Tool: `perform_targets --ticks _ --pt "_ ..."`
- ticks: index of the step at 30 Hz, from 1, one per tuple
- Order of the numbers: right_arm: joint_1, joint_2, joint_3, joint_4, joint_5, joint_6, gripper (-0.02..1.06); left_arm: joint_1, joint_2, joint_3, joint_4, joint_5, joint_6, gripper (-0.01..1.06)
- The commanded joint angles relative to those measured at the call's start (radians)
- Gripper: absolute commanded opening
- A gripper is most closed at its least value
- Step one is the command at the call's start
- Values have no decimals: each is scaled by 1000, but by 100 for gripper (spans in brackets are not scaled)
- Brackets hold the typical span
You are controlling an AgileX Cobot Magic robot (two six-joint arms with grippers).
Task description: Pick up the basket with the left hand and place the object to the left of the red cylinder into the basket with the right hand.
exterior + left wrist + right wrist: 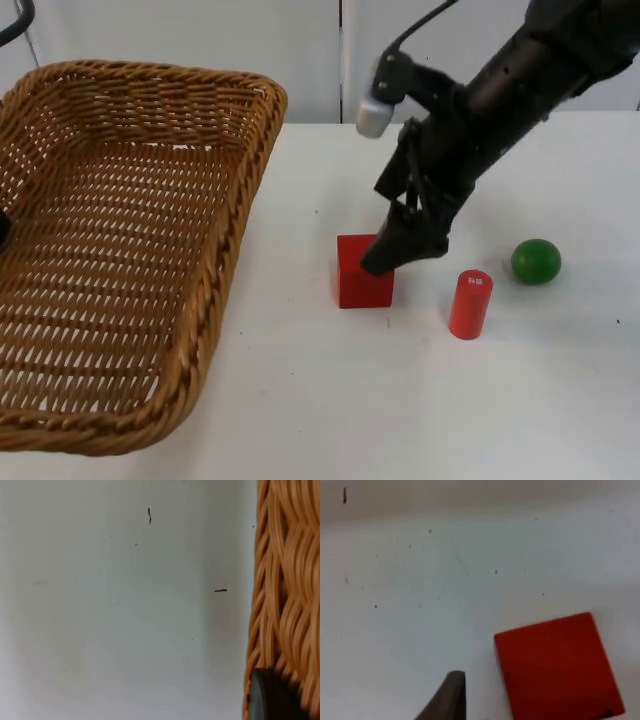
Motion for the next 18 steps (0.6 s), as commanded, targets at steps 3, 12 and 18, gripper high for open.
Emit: perform_targets --ticks 3,12,18 --pt "6 22 -7 -3 13 -23 105 3 -17 3 -37 8 -9 0" --pt "26 80 -7 -7 26 -102 105 3 -17 3 -37 10 -18 0" --pt "28 111 -7 -2 -8 -121 105 3 -17 3 -37 12 -22 0"
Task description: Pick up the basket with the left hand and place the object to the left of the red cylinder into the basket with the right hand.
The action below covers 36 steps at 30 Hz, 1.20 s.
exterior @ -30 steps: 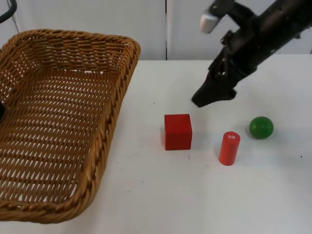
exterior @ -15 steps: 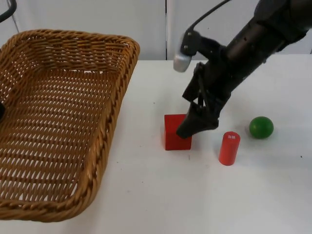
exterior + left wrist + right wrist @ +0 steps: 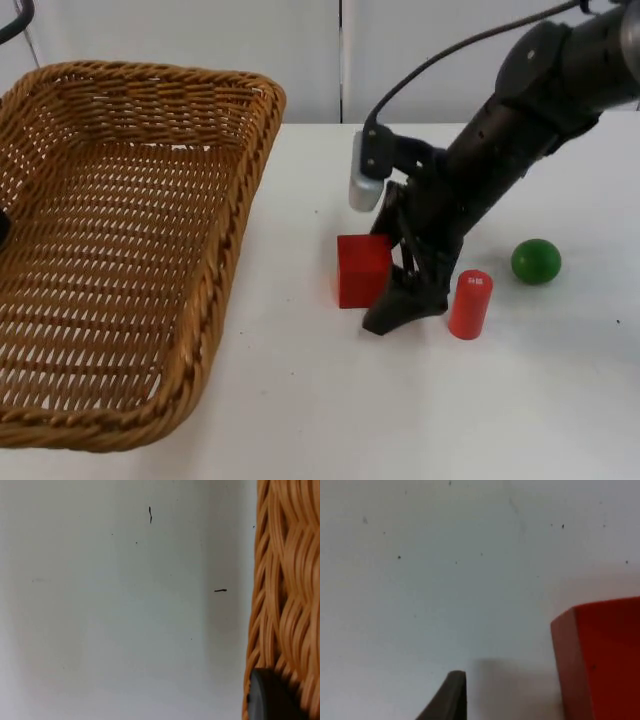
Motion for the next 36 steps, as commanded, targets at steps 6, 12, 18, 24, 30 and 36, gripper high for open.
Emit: perform_targets --ticks 6,12,18,24,30,36 --pt "7 10 -7 3 -53 -24 105 3 -17 3 -37 16 -11 0" --pt "10 10 -7 12 -65 -66 105 3 -17 3 -37 27 -11 0" --pt "16 10 -7 76 -110 -83 105 3 -17 3 -37 27 -14 0" --pt "16 10 -7 83 -110 -92 105 3 -17 3 -37 28 -21 0" --pt "16 10 -7 83 -114 -76 105 3 -17 3 -37 33 -21 0" --pt "16 10 -7 83 -114 -67 99 3 -17 3 -37 33 -21 0"
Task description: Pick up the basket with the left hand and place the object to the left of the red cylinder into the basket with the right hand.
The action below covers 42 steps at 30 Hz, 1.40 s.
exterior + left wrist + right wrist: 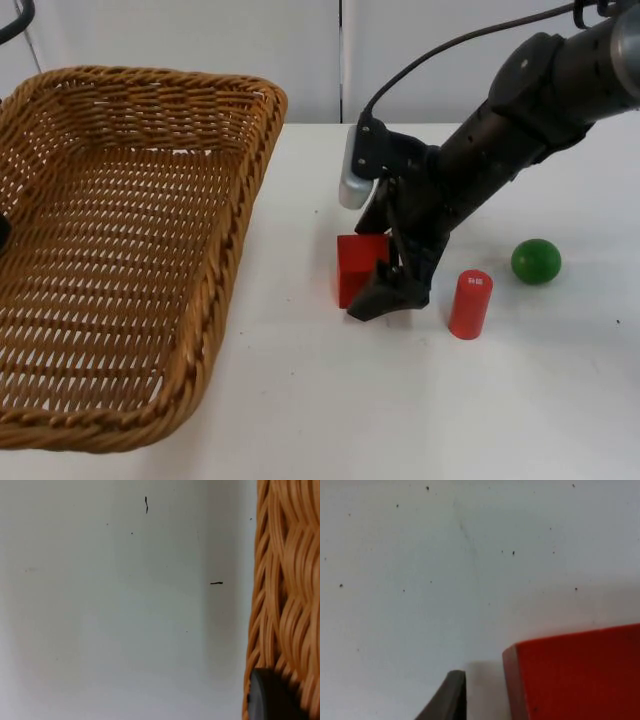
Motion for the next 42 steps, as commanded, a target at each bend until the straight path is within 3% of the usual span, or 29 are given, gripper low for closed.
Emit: perform_targets --ticks 1,4,17,22,23,29,33,38,42 --pt "8 -1 -7 8 -1 3 99 3 -17 3 -37 14 -7 0" --pt "8 -1 -7 8 -7 3 83 3 -17 3 -37 14 -7 0" --pt "8 -1 -7 1 -12 -15 46 3 -17 3 -37 12 -7 0" --pt "8 -28 -7 1 10 -5 15 3 -17 3 -39 12 -7 0" --pt "8 -51 -7 -1 19 14 4 3 -17 3 -39 12 -7 0" --pt "5 -144 -7 -36 30 89 0 3 -17 3 -39 12 -7 0" --pt "5 -220 -7 -105 48 150 0 3 -17 3 -39 12 -7 0" --pt "5 -355 -7 -278 72 363 0 3 -17 3 -39 12 -7 0" --pt "5 -423 -7 -312 104 443 0 3 -17 3 -39 10 0 0"
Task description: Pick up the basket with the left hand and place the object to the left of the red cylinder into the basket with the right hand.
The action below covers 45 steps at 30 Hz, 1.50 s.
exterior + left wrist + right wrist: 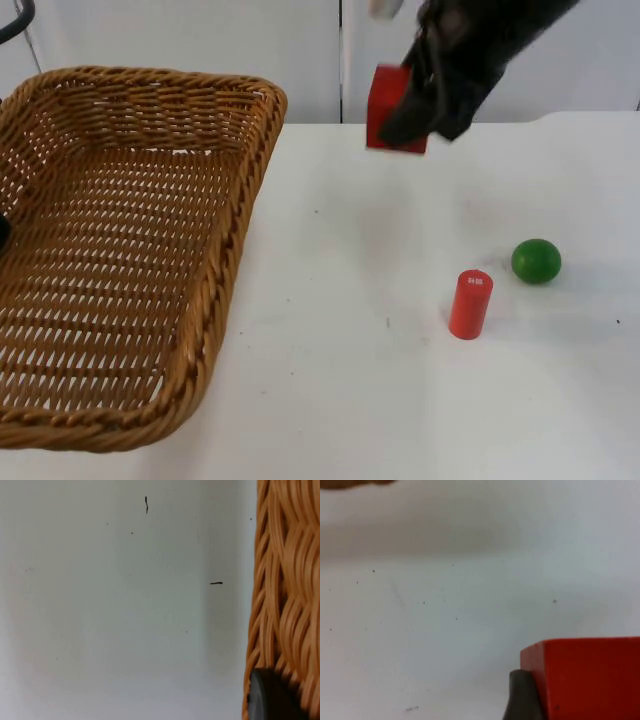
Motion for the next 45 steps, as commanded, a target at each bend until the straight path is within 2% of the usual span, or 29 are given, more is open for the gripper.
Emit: perform_targets --ticks 1,13,22,32,41,45 --pt "5 -83 -7 -25 46 89 0 3 -17 3 -39 7 6 0" --pt "5 -231 -7 -16 124 202 0 3 -17 3 -39 5 6 0" --pt "5 -238 -7 -16 164 219 0 3 -17 3 -39 5 6 0" --pt "10 -238 -7 -16 166 219 0 3 -17 3 -39 5 6 0" --pt "99 -238 -7 -24 157 219 0 3 -17 3 -39 5 6 0" --pt "182 -233 -7 -24 122 219 0 3 -17 3 -39 5 6 0"
